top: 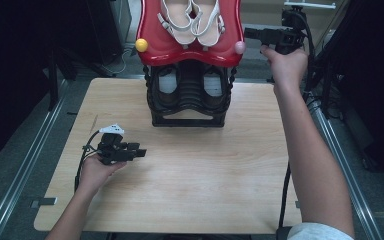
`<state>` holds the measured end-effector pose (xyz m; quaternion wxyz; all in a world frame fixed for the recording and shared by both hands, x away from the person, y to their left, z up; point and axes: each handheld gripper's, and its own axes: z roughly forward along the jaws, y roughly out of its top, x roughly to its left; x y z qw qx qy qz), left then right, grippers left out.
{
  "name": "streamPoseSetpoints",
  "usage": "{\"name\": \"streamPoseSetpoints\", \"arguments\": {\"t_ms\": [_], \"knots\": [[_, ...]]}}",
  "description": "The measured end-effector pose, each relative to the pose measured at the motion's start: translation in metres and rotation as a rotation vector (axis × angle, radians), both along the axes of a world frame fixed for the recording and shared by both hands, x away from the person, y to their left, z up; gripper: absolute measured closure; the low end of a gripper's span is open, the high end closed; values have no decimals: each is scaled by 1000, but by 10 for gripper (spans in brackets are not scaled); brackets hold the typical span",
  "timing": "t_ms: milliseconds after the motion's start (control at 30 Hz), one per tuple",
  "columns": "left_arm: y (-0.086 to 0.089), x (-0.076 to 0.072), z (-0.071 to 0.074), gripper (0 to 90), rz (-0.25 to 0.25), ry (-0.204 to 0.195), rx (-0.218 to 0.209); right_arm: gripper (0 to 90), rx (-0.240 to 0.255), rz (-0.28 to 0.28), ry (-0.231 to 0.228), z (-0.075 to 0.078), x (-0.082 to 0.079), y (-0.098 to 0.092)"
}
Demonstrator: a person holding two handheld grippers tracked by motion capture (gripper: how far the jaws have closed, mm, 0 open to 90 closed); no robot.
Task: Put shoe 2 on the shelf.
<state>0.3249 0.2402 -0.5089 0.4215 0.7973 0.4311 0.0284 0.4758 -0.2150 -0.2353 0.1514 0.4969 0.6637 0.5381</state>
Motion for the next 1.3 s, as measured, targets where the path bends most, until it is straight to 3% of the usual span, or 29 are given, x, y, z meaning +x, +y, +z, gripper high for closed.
{"name": "streamPoseSetpoints", "arguments": {"t_ms": [233, 700, 1300], "knots": [[-2, 0, 0, 510, -4, -4, 5, 422, 6, -3, 8, -13, -5, -12], [-3, -1, -1, 508, -3, -8, 4, 413, 9, -5, 56, -58, -13, -29], [-5, 0, -2, 492, -12, -3, -1, 404, 29, 71, 116, -132, -47, -33]]}}
